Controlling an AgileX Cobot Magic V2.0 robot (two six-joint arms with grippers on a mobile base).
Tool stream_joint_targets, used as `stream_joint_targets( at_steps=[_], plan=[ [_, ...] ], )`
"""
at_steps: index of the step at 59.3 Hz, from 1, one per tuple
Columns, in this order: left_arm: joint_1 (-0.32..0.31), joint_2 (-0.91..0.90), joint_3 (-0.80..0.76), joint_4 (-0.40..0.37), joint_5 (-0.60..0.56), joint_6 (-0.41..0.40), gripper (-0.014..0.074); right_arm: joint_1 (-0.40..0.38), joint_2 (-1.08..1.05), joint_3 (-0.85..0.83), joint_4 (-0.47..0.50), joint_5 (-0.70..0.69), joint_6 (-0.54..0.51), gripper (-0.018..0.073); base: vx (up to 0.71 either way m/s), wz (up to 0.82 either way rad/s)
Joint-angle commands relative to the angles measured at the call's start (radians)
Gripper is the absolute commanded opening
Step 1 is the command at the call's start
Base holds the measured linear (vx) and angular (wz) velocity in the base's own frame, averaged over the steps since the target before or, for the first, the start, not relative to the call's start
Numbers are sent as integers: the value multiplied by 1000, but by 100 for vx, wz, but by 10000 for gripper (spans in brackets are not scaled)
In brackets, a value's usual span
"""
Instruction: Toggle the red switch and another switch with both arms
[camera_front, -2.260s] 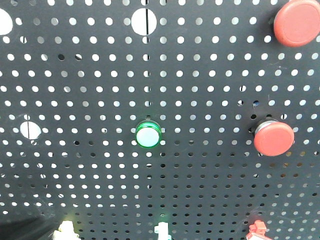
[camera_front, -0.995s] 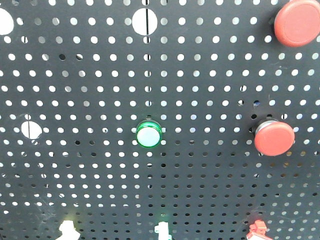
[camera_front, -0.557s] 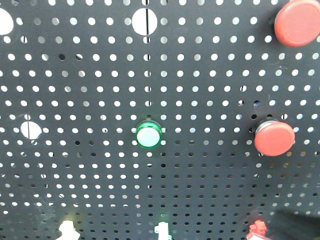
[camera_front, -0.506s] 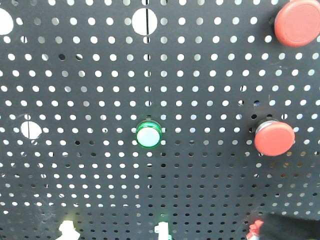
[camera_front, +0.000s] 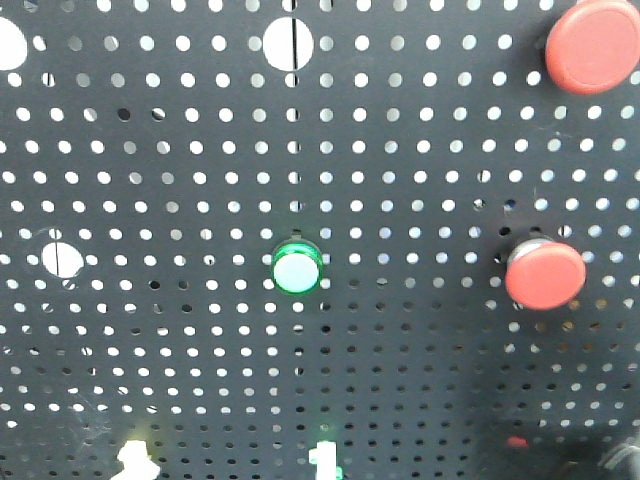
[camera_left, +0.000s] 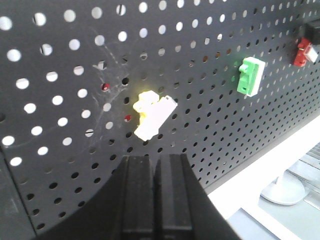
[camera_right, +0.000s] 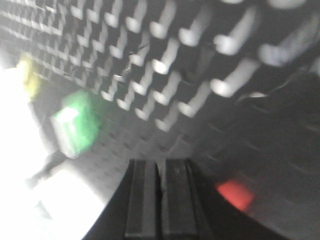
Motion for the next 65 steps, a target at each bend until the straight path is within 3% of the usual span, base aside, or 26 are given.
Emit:
stream_joint_targets(
  at_steps=[1, 16, 36, 49, 58, 65],
  plan=[
    [-7, 6, -30, -18, -74, -11, 3, -1, 53, -17, -38, 62, 12, -6, 0, 0],
    [-7, 6, -30, -18, -73, -11, 3, -1, 44, -17, -216, 74, 179, -6, 0, 0],
    [-7, 6, -30, -18, -74, -11, 3, -1, -186, -15, -331, -2, 309, -6, 0, 0],
    [-7, -24, -29, -18, -48, -13, 3, -1, -517, 75, -645, -210, 679, -6, 0, 0],
    [-7, -67, 22, -18, -45, -48, 3, -3, -726, 154, -853, -227, 921, -6, 0, 0],
    [-7, -88, 94, -18, -102, -56, 3, -3, -824, 192, -944, -226, 1063, -6, 0, 0]
  ],
)
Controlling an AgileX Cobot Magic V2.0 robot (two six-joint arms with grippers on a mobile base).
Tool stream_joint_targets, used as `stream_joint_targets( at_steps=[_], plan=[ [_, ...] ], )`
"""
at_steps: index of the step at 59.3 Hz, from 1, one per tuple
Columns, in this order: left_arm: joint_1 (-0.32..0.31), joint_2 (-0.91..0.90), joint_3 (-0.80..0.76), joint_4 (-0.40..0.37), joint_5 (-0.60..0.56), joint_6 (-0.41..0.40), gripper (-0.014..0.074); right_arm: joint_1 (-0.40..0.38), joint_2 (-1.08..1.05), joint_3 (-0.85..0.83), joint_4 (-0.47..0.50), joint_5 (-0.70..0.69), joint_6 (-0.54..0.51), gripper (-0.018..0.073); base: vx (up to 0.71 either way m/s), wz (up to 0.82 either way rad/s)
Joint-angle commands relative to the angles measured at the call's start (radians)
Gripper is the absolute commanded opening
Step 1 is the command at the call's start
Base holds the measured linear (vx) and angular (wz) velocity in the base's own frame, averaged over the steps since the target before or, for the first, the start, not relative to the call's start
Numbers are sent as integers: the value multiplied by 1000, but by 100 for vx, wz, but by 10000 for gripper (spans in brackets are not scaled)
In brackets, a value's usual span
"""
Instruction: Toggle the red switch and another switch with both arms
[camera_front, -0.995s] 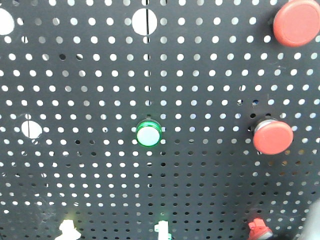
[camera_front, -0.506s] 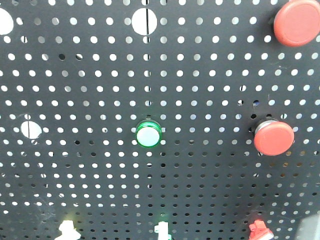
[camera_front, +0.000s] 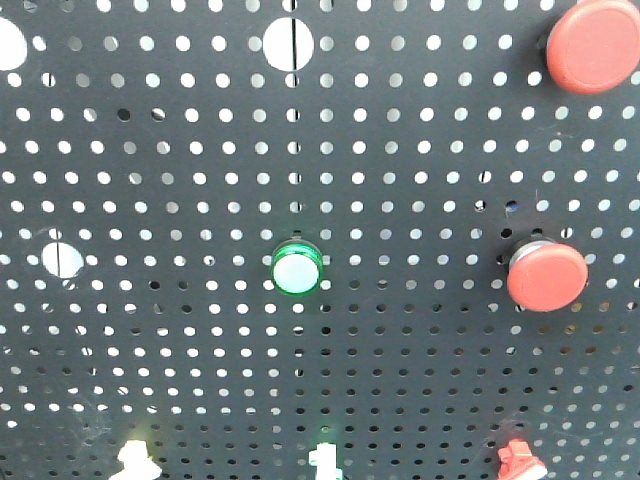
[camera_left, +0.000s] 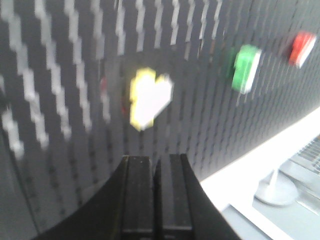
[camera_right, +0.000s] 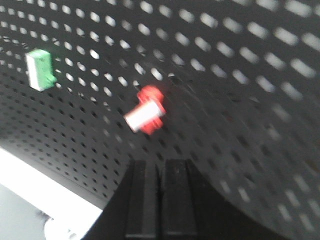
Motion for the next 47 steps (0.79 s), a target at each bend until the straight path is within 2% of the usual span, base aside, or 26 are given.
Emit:
stream_joint_targets(
  at_steps=[1, 10, 18, 47],
  plan=[
    [-7, -4, 19, -18, -114, -16, 3, -6, -54, -5, -65, -74, 130, -6, 0, 0],
    [-7, -4, 45, -18, -86, -18, 3, -6, -82, -3, -72, -41, 177, -6, 0, 0],
    [-7, -4, 45, -18, -43, -17, 3, -6, -82, -3, -72, -21, 179, -6, 0, 0],
    [-7, -4, 55, -17, -55, -17, 3, -6, -82, -3, -72, -21, 179, -6, 0, 0]
  ],
)
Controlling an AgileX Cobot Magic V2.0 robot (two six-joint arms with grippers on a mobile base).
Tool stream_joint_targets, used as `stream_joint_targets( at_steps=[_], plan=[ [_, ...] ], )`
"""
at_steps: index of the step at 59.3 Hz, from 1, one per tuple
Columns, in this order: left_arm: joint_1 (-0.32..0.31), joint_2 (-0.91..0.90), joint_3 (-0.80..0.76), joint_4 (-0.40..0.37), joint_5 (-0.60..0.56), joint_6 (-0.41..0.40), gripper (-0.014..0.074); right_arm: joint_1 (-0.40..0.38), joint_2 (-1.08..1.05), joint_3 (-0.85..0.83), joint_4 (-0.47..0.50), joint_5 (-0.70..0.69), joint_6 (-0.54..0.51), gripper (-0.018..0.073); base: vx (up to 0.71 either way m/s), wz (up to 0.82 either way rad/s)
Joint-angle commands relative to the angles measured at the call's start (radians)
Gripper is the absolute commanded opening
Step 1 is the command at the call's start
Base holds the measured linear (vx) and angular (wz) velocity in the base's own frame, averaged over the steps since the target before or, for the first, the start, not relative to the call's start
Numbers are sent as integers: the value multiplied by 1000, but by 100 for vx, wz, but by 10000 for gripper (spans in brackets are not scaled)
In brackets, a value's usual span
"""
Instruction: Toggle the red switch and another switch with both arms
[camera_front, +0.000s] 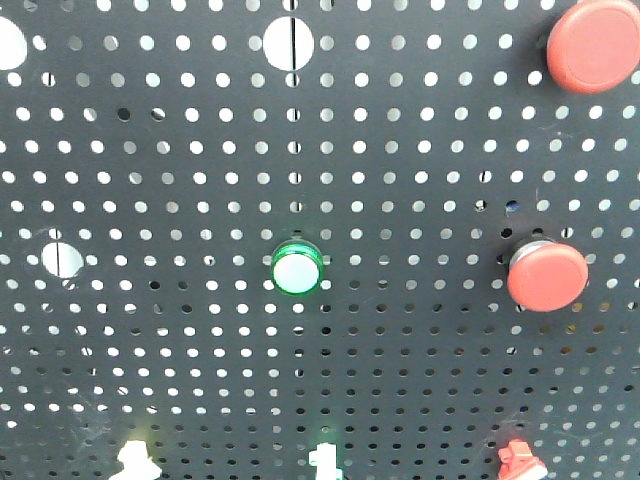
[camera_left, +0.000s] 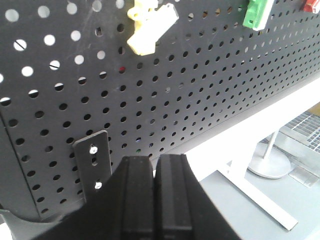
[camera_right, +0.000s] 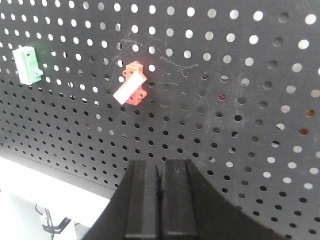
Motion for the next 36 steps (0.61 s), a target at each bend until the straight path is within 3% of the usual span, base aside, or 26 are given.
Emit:
stream_joint_targets(
  at_steps=[1, 11, 22, 30, 36],
  plan=[
    [-6, 4, -16, -13, -83, -11, 3, -6, 11, -25, 11, -72, 1, -6, 0, 0],
    [73, -45, 44, 185, -203, -37, 3, -6, 11, -25, 11, -72, 1, -6, 0, 0],
    [223, -199, 165, 349, -360, -201, 3, -6, 11, -25, 11, -72, 1, -6, 0, 0],
    [293, -317, 244, 386, -388, -256, 3, -6, 11, -25, 11, -72, 1, -6, 0, 0],
    [305, -363, 271, 387, -379, -257, 3, -6, 11, -25, 11, -72, 1, -6, 0, 0]
  ],
)
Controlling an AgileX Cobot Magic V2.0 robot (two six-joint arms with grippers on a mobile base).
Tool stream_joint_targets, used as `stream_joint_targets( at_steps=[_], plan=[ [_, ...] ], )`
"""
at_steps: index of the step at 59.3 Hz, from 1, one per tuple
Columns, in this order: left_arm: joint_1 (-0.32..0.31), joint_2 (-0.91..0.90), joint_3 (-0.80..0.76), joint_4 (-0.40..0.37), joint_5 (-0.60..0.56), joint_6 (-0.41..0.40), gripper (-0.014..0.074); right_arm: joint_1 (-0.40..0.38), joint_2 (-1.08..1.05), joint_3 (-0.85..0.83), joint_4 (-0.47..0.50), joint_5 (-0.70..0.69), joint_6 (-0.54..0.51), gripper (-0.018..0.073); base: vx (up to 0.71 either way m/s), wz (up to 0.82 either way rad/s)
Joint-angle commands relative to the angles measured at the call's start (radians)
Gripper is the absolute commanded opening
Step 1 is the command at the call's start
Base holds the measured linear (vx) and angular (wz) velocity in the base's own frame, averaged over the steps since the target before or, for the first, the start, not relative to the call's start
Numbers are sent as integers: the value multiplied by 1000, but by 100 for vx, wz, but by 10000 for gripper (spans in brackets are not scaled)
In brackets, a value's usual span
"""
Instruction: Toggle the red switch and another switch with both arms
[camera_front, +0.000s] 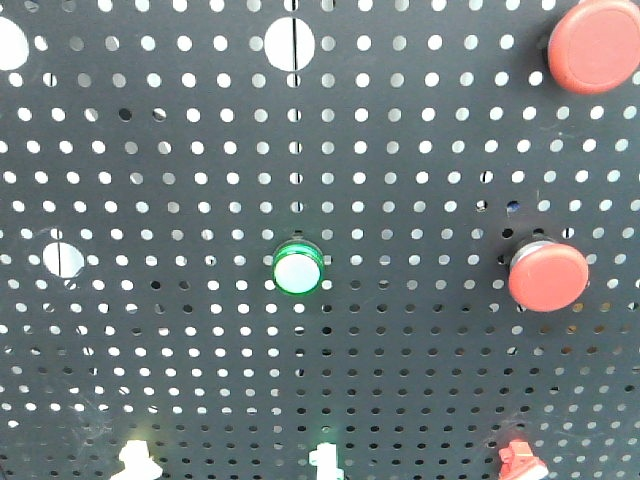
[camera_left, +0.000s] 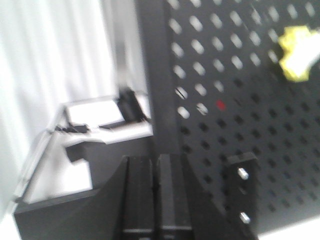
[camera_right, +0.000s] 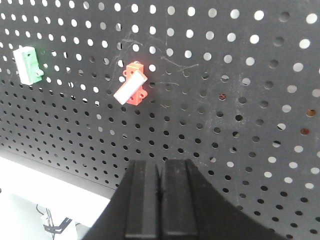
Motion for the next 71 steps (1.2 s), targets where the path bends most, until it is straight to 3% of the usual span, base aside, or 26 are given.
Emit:
stream_joint_targets(
  at_steps=[1, 21, 71],
  plan=[
    [7, -29, 20, 10, -86, -17, 3, -6, 11, -25, 11, -71, -2, -6, 0, 0],
    [5, -29, 20, 42, 2, -17, 3, -6, 11, -25, 10, -71, -2, -6, 0, 0],
    [5, -28, 19, 41, 7, -17, 3, -6, 11, -25, 10, -71, -2, -6, 0, 0]
  ],
)
